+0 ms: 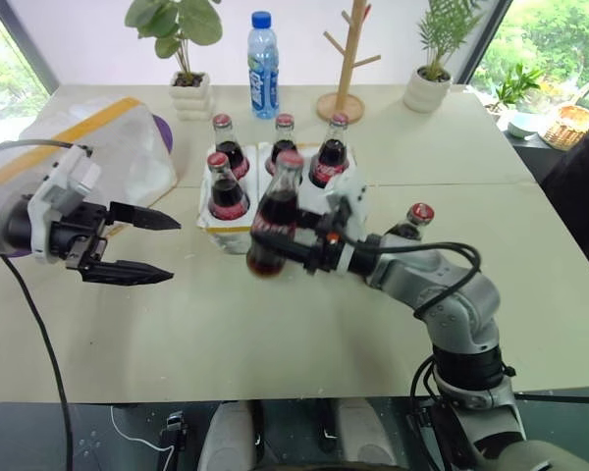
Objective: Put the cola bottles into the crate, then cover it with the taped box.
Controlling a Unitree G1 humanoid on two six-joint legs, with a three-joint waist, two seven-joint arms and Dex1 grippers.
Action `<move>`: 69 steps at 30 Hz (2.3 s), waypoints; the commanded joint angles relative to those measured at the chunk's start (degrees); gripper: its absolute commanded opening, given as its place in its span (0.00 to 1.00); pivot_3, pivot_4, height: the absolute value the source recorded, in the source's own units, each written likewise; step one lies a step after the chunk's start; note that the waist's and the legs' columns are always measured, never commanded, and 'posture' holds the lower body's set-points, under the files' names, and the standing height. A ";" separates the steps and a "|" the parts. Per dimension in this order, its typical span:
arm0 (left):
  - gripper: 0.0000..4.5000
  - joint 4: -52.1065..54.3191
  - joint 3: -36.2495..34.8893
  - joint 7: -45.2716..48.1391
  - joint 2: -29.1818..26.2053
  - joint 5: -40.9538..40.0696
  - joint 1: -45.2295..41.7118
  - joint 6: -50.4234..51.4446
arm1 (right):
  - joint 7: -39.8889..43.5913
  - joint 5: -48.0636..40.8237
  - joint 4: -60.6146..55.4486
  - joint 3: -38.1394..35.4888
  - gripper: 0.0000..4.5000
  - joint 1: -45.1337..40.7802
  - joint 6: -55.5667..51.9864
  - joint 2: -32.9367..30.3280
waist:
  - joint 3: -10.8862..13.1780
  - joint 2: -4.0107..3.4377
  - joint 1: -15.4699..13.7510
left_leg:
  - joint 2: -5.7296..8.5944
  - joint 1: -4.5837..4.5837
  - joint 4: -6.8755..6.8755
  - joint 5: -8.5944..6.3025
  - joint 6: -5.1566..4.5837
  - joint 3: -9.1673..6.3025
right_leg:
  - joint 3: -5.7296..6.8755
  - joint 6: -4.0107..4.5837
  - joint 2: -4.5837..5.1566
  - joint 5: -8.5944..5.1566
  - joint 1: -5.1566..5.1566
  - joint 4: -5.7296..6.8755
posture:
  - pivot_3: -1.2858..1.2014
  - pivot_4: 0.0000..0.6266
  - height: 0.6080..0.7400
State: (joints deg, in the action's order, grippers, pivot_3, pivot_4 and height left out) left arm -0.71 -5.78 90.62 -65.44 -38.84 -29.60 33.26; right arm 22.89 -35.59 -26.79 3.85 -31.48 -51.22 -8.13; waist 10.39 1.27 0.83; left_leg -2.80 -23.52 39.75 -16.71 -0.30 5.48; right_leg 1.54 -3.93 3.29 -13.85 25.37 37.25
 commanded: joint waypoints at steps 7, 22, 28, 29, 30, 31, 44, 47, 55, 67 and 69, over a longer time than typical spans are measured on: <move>1.00 -1.59 0.27 0.62 1.83 1.55 -4.54 -0.17 | -10.75 8.83 0.34 -0.61 0.62 -3.76 13.68 7.29 | 0.00 0.00 -0.02 | 0.01 -0.02 -0.03 0.00 0.00 0.17 | -0.02 0.00 0.04 0.00 0.01 -0.02 | 0.52 0.24 1.00; 1.00 -1.18 -3.81 -4.43 4.63 -1.64 -6.79 4.60 | -8.92 20.72 9.47 6.14 0.62 -2.60 21.43 4.22 | 0.01 -0.02 0.52 | -0.02 -0.04 -0.19 0.02 0.03 0.16 | -0.07 0.03 -0.03 -0.02 0.11 -0.04 | 0.52 0.24 1.00; 1.00 -0.87 -4.16 -4.71 4.69 -1.57 -6.50 4.52 | -6.70 23.64 11.04 10.60 0.62 -1.95 19.73 2.85 | 0.01 -0.01 0.26 | 0.00 -0.03 -0.19 0.02 0.04 0.17 | -0.06 0.03 0.03 -0.02 0.10 -0.04 | 0.52 0.24 1.00; 1.00 -0.84 -4.17 -4.73 4.70 -1.53 -6.49 4.53 | -6.36 25.04 11.77 12.01 0.62 -1.69 19.52 2.11 | 0.01 -0.01 0.28 | 0.00 -0.03 -0.19 0.02 0.04 0.17 | -0.06 0.03 0.03 -0.02 0.10 -0.04 | 0.52 0.24 1.00; 1.00 -0.91 -4.17 -4.70 4.69 -1.49 -6.52 4.50 | -6.17 26.02 12.25 12.86 0.62 -1.55 19.51 1.71 | 0.01 -0.01 0.29 | 0.00 -0.03 -0.19 0.02 0.04 0.17 | -0.06 0.03 0.03 -0.02 0.09 -0.04 | 0.52 0.24 1.00; 1.00 -0.92 -4.12 -4.70 4.69 -1.43 -6.52 4.45 | -5.94 26.56 13.16 13.78 0.62 -0.96 18.74 1.54 | 0.01 -0.01 0.29 | 0.00 -0.03 -0.19 0.02 0.04 0.17 | -0.06 0.03 0.03 -0.02 0.10 -0.04 | 0.52 0.24 1.00; 1.00 0.22 -3.99 -4.01 5.02 -1.20 -4.39 3.37 | 1.78 18.56 0.94 11.89 0.98 6.34 8.97 -1.32 | -0.01 0.00 0.40 | -0.02 0.03 -0.23 0.04 0.06 0.17 | -0.08 0.04 -0.01 -0.02 0.07 -0.04 | 0.52 0.24 1.00; 1.00 1.11 -3.76 -3.25 4.95 -1.20 -2.82 2.56 | 3.65 14.95 -4.99 11.09 0.98 9.44 4.54 -3.81 | -0.01 0.01 0.47 | -0.03 0.09 -0.34 0.04 0.07 0.15 | -0.11 0.07 -0.02 -0.04 0.08 -0.06 | 0.52 0.24 1.00; 1.00 -1.50 -1.50 -2.02 6.32 0.06 -6.41 1.86 | 6.86 1.65 -13.16 0.88 0.98 14.22 -9.36 -10.20 | -0.07 0.10 -0.30 | 0.04 0.12 -0.33 0.10 0.17 0.14 | -0.04 0.10 0.06 -0.05 -0.03 -0.06 | 0.52 0.24 1.00; 1.00 -6.19 1.06 0.14 8.49 3.32 -9.44 -1.36 | 12.22 -1.35 -14.28 -25.73 0.98 35.89 -1.53 -26.88 | -0.09 0.15 0.19 | 0.06 0.19 -0.35 0.08 0.13 0.08 | -0.06 0.08 -0.04 -0.06 -0.08 -0.10 | 0.52 0.24 1.00; 1.00 -7.17 1.48 0.53 8.86 3.86 -10.41 -1.79 | 10.12 0.56 -12.59 -25.48 0.98 35.71 1.13 -25.58 | -0.10 0.17 0.03 | 0.06 0.22 -0.35 0.10 0.16 0.08 | -0.09 0.08 -0.06 -0.06 -0.10 -0.10 | 0.52 0.24 1.00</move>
State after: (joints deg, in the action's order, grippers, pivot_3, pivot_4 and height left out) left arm -7.40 -3.64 90.55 -56.21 -35.44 -38.62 32.51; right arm 34.61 -36.10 -39.84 -20.79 4.53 -52.96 -34.52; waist 10.29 1.44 0.87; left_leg -2.74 -23.29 39.40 -16.61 -0.14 5.56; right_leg 1.45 -3.85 3.22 -13.91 25.26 37.15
